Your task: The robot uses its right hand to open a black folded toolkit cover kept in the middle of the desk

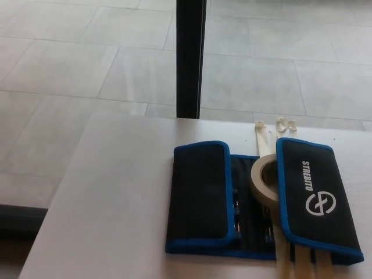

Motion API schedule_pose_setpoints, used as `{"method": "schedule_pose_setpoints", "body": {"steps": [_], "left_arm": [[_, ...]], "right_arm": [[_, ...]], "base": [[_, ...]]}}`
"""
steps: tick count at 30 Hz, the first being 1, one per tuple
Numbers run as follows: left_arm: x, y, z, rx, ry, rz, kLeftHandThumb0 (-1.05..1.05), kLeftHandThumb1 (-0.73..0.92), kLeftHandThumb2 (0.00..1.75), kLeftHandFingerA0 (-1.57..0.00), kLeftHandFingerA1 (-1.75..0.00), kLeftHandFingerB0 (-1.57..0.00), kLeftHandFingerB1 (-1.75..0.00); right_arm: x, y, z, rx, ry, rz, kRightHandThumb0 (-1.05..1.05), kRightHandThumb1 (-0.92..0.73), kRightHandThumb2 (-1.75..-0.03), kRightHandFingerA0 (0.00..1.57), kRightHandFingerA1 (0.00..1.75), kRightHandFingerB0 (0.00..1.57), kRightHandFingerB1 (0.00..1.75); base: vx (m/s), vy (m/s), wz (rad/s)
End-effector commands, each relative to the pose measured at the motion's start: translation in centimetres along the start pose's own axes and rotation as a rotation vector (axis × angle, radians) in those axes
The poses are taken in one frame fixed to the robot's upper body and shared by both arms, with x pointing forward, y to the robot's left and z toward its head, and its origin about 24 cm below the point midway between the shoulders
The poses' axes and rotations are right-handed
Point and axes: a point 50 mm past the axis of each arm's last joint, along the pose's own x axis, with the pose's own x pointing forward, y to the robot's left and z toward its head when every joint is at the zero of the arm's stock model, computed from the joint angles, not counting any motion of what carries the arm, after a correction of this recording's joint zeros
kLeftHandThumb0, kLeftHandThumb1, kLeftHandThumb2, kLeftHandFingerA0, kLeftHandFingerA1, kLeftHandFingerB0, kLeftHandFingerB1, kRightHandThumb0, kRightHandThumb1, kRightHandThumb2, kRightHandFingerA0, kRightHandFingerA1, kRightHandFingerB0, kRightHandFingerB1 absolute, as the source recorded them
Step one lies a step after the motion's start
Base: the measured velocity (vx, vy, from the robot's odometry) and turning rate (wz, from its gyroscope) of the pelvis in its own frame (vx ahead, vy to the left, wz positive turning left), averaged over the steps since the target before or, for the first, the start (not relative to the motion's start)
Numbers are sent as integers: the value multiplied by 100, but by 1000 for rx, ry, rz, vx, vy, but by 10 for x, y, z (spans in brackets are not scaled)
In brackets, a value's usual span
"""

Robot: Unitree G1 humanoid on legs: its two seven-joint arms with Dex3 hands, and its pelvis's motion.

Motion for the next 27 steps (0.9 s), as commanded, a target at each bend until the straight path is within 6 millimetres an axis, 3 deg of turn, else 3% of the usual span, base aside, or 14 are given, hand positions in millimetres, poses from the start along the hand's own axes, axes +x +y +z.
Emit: {"method": "schedule_pose_setpoints", "body": {"steps": [1, 3, 4, 6, 8, 9, 10, 11, 13, 20, 22, 23, 26, 27], "left_arm": [[-1, 10, 7, -97, -41, -12, -88, 85, 66, -31, -56, -28, -40], [-3, 15, 4, -151, -37, -5, -88, 83, 65, -34, -55, -29, -40], [-4, 16, 4, -115, -41, -3, -89, 87, 66, -34, -56, -28, -40], [-3, 14, 4, -111, -35, -13, -89, 83, 65, -26, -54, -27, -40], [-3, 13, 3, -119, -30, -20, -89, 84, 65, -26, -52, -27, -39], [-3, 14, 3, -95, -28, -18, -88, 85, 66, -25, -51, -27, -38], [-3, 14, 3, -108, -31, -19, -88, 83, 65, -26, -53, -27, -38], [-3, 14, 4, -120, -34, -22, -88, 84, 65, -26, -55, -26, -39], [-3, 14, 3, -106, -36, -22, -88, 84, 65, -26, -55, -25, -38], [-3, 15, 4, -4, -33, -7, -89, 89, 67, -27, -52, -25, -38], [-3, 14, 4, -51, -39, -8, -88, 87, 66, -25, -55, -24, -40], [-3, 13, 3, -72, -42, -12, -95, 73, 78, -25, -58, -19, -42], [-3, 14, 1, -84, -31, -6, -91, 86, 66, -29, -56, -25, -39], [-4, 14, 0, -121, -29, -10, -90, 83, 65, -30, -56, -25, -39]], "right_arm": [[2, -19, 16, 159, -88, -84, -66, -64, -59, 56, 93, 34, 43], [5, -20, 27, 291, -121, -115, -70, -68, -60, 32, 66, 20, 43], [7, -21, 35, 331, -141, -135, -76, -53, -92, 18, 59, 7, 48], [10, -31, 62, 423, -223, -183, -77, -71, -62, 29, 72, 11, 32], [12, -36, 83, 383, -272, -209, -85, -61, -96, 27, 63, 7, 37], [11, -36, 110, 411, -376, -182, -40, -36, -99, 0, 53, 0, 52], [10, -35, 122, 417, -415, -159, -91, -60, -98, 0, 48, 10, 40], [8, -33, 147, 421, -485, -126, -40, -35, -98, 1, 53, 0, 50], [1, -29, 169, 404, -554, -115, -86, -56, -94, 12, 58, 11, 46], [-57, 27, 257, 215, -940, 174, -81, -56, -93, 20, 61, 15, 49], [-70, 43, 267, 187, -989, 254, -70, -74, -62, 15, 40, 16, 27], [-82, 64, 274, 129, -1047, 304, -36, -48, -104, 3, 51, 0, 48], [-93, 86, 276, 45, -1098, 390, -68, -57, -94, 4, 47, 1, 33], [-97, 95, 275, 2, -1118, 380, -36, -50, -106, 3, 51, 0, 48]], "base": [[0, 0, 0], [0, 0, 0], [0, 0, 0], [0, 0, 0], [0, 0, 0], [0, 0, 0], [0, 0, 0], [0, 0, 0], [0, 0, 4], [0, 0, 6], [0, 0, 0], [0, 0, 0], [0, 0, 0], [0, 0, 0]]}}
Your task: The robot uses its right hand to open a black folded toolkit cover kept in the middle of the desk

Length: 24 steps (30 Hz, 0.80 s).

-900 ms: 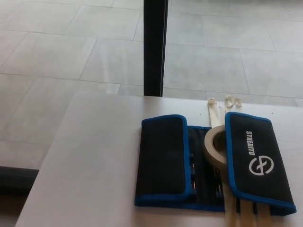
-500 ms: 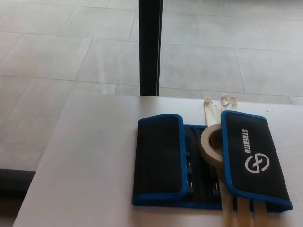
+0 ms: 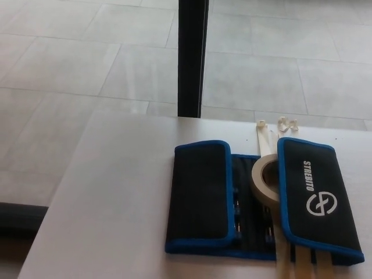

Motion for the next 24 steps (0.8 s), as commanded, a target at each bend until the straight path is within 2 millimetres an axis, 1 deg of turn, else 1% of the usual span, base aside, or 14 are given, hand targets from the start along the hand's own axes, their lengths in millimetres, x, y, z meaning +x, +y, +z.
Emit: {"method": "schedule_pose_setpoints", "body": {"steps": [1, 2, 4, 6, 7, 8, 9, 10, 11, 12, 14, 19, 20, 24], "left_arm": [[-3, 10, 3, -37, -25, 21, -94, 72, 76, -31, -57, -25, -42], [-3, 10, 2, -61, -22, 14, -94, 68, 79, -31, -58, -23, -42], [-2, 9, 2, -117, -14, 12, -94, 69, 75, -33, -57, -27, -42], [-2, 9, 3, -101, -11, 18, -94, 72, 74, -32, -55, -28, -41], [-2, 9, 3, -84, -13, 19, -93, 73, 75, -31, -56, -26, -41], [-2, 9, 4, -69, -19, 16, -93, 71, 76, -33, -57, -27, -42], [-2, 8, 4, -68, -20, 17, -93, 71, 76, -33, -57, -27, -42], [-2, 9, 6, -87, -24, 19, -93, 70, 75, -33, -57, -27, -42], [-2, 10, 8, 27, -32, 21, -90, 87, 66, -33, -54, -28, -39], [-2, 10, 9, 42, -35, 21, -90, 87, 66, -33, -54, -28, -39], [-2, 10, 11, 0, -44, 29, -93, 74, 76, -30, -59, -23, -43], [-1, 10, 9, -48, -31, 31, -89, 83, 65, -30, -56, -27, -39], [-2, 10, 9, -53, -32, 31, -88, 82, 65, -33, -56, -28, -39], [-1, 9, 8, -98, -39, 11, -91, 67, 78, -33, -60, -25, -44]], "right_arm": [[-11, 92, 43, -110, -187, 402, -36, -50, -106, 2, 51, 0, 49], [-13, 96, 42, -122, -197, 428, -72, -55, -96, 13, 51, 0, 35], [-25, 117, 42, -204, -236, 499, -81, -59, -95, 14, 51, 8, 40], [-34, 129, 38, -234, -236, 555, -83, -58, -95, 13, 52, 7, 41], [-40, 137, 34, -259, -237, 592, -84, -74, -63, 15, 46, 13, 28], [-47, 145, 29, -305, -247, 636, -40, -37, -100, 1, 52, 0, 50], [-49, 147, 28, -316, -250, 646, -40, -37, -100, 1, 52, 0, 50], [-55, 153, 21, -331, -235, 677, -83, -58, -98, 10, 52, 0, 35], [-61, 160, 13, -370, -214, 747, -81, -56, -96, 1, 38, 12, 30], [-62, 161, 12, -375, -210, 753, -81, -56, -96, 1, 38, 12, 30], [-69, 173, -2, -529, -205, 868, -78, -55, -94, 2, 38, 11, 32], [-77, 184, -11, -581, -212, 967, -73, -52, -91, 3, 41, 8, 34], [-79, 186, -13, -605, -208, 992, -66, -68, -60, 4, 38, 11, 28], [-90, 193, -25, -724, -205, 1089, -57, -63, -61, 4, 32, 12, 25]], "base": [[0, 0, 0], [0, 0, 0], [0, 0, 0], [0, 0, 0], [0, 0, 0], [0, 0, 0], [0, 0, 0], [0, 0, 0], [0, 0, 0], [0, 0, 0], [0, 0, 0], [0, 0, 0], [0, 0, 0], [0, 0, 0]]}}
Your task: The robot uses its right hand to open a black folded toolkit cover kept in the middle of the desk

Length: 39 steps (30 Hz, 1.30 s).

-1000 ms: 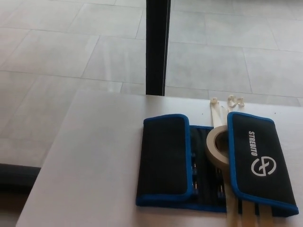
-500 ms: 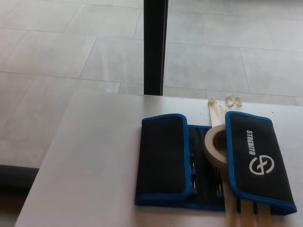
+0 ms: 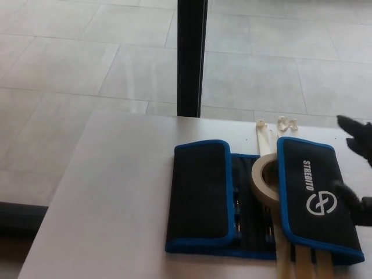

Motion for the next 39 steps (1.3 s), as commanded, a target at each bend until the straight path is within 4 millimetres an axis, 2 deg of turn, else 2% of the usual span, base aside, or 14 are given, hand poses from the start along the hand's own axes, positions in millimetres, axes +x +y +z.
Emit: {"method": "schedule_pose_setpoints", "body": {"steps": [1, 10, 13, 20, 21, 24, 31, 33, 34, 35, 36, 37, 38, 39], "left_arm": [[-2, 9, 7, -37, -23, 9, -88, 81, 64, -33, -56, -28, -39], [-2, 9, 9, 21, -31, 23, -89, 84, 65, -31, -54, -27, -39], [-1, 9, 8, -1, -25, 21, -90, 83, 65, -30, -56, -25, -40], [-1, 10, 10, 17, -23, 33, -94, 73, 74, -32, -55, -26, -41], [-1, 9, 8, 16, -22, 30, -89, 84, 65, -31, -53, -28, -39], [-2, 9, 8, 53, -24, 28, -89, 86, 66, -28, -54, -27, -40], [-1, 10, 8, 14, -20, 41, -89, 83, 65, -26, -53, -28, -39], [-2, 10, 9, 45, -28, 27, -87, 85, 66, -25, -53, -25, -40], [-2, 9, 8, 31, -27, 27, -86, 84, 66, -26, -53, -26, -39], [-2, 9, 7, 21, -27, 28, -88, 86, 66, -29, -54, -26, -40], [-2, 9, 7, 39, -29, 31, -88, 86, 66, -29, -54, -26, -40], [-2, 9, 7, 16, -27, 38, -88, 84, 65, -31, -54, -27, -40], [-2, 9, 8, 40, -27, 37, -78, 64, 110, -35, -64, -10, -46], [-2, 9, 8, 45, -28, 29, -89, 87, 66, -29, -55, -25, -40]], "right_arm": [[-7, 36, -17, -389, 50, 329, -56, -63, -61, 4, 32, 12, 25], [-10, 38, -32, -492, 109, 371, -59, -45, -87, 0, 35, 4, 36], [-13, 32, -38, -554, 123, 382, -60, -65, -60, 0, 39, 11, 27], [-15, 14, -47, -692, 156, 374, -64, -66, -60, 0, 37, 13, 26], [-18, 8, -49, -788, 137, 364, -80, -53, -94, 2, 30, 10, 36], [-21, 5, -50, -865, 115, 350, -87, -57, -96, 2, 31, 13, 37], [-19, 9, -53, -933, 109, 257, -74, -51, -89, 2, 41, 11, 41], [-18, 16, -52, -957, 89, 205, -37, -41, -99, 4, 55, 0, 48], [-17, 16, -52, -965, 81, 191, -66, -66, -59, 10, 48, 22, 28], [-15, 20, -51, -974, 72, 168, -36, -44, -100, 4, 55, 0, 48], [-14, 24, -50, -970, 74, 164, -36, -44, -100, 4, 55, 0, 48], [-12, 28, -49, -972, 57, 144, -67, -51, -82, 7, 52, 12, 40], [-11, 31, -47, -966, 57, 139, -65, -51, -82, 7, 53, 12, 40], [-9, 33, -46, -963, 44, 124, -60, -64, -61, 8, 51, 19, 30]], "base": [[0, 0, 0], [0, 0, 0], [0, 0, 0], [0, 0, 0], [0, 0, 0], [0, 0, 0], [0, 0, 0], [0, 0, 0], [0, 0, 0], [0, 0, 0], [0, 0, 0], [0, 0, 0], [0, 0, 0], [0, 0, 0]]}}
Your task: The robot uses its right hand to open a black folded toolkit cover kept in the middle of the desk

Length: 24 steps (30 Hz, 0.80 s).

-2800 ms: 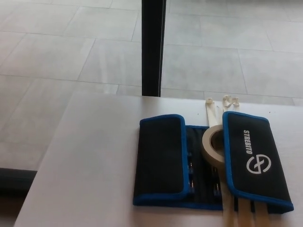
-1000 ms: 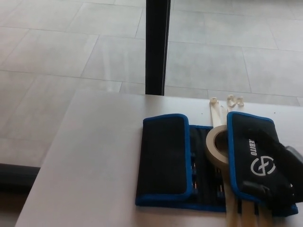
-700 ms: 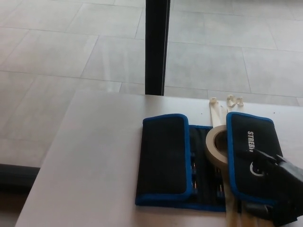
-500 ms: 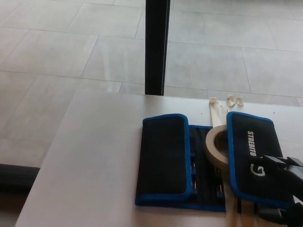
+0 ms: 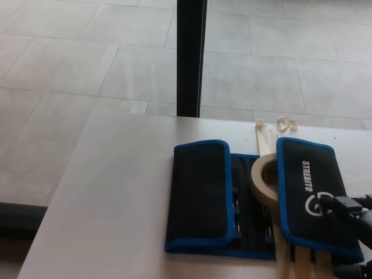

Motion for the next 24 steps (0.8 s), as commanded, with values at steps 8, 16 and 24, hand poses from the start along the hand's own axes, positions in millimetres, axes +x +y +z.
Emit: {"method": "schedule_pose_setpoints", "body": {"steps": [8, 16, 24], "left_arm": [[-2, 10, 9, 59, -35, 53, -87, 87, 66, -26, -54, -27, -39], [-2, 10, 5, 21, -20, 35, -88, 86, 66, -26, -52, -26, -38], [-2, 9, 6, 17, -33, 29, -90, 85, 66, -25, -55, -26, -39]], "right_arm": [[18, 3, 20, -299, -13, -289, -61, -65, -60, 12, 56, 20, 32], [19, -1, -1, -295, 62, -310, -52, -59, -58, 44, 56, 28, 31], [15, -3, -17, -385, 103, -372, -47, -67, -60, 77, 77, 36, 31]], "base": [[0, 0, 0], [0, 0, 0], [0, 0, 0]]}}
